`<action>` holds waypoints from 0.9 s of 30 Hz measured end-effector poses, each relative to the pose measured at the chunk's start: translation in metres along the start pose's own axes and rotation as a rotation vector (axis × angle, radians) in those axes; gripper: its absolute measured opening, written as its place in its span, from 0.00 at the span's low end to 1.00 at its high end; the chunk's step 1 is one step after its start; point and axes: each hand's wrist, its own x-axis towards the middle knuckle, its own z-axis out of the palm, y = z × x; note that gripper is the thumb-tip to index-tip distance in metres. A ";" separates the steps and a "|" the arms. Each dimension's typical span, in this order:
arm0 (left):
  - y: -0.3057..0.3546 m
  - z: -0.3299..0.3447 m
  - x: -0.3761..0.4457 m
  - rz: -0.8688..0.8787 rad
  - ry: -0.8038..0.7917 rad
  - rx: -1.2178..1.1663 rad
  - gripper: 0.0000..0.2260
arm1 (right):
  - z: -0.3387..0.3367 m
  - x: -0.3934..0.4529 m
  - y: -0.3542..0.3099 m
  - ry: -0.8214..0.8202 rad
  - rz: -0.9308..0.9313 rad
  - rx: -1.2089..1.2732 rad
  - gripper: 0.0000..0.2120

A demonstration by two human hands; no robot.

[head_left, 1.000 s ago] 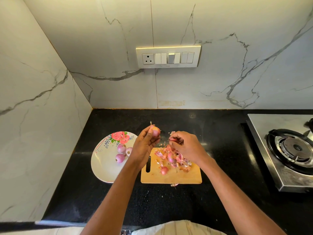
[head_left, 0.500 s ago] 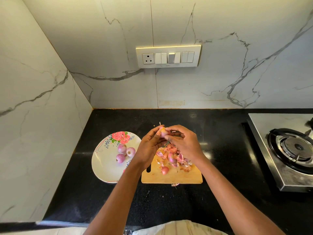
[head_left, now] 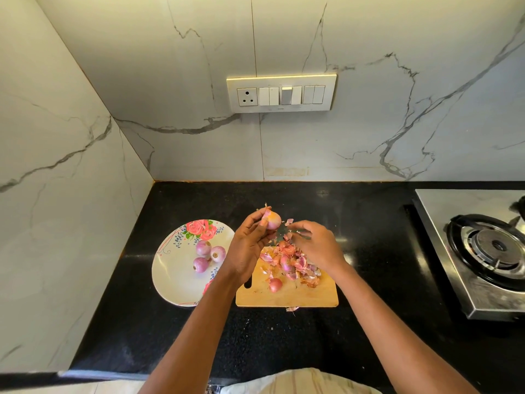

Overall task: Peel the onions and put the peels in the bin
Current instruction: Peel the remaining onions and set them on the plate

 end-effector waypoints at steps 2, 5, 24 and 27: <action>0.001 0.001 -0.001 0.034 0.005 0.074 0.19 | -0.002 -0.001 -0.009 0.068 -0.036 0.038 0.08; 0.003 0.000 -0.003 0.090 0.006 0.156 0.21 | -0.003 0.001 -0.027 0.089 -0.129 0.105 0.09; 0.004 0.003 -0.002 0.039 -0.061 0.153 0.14 | -0.009 0.002 -0.034 0.147 -0.269 0.018 0.07; 0.004 0.003 -0.004 0.012 -0.077 0.123 0.15 | -0.009 0.002 -0.034 0.166 -0.267 0.014 0.07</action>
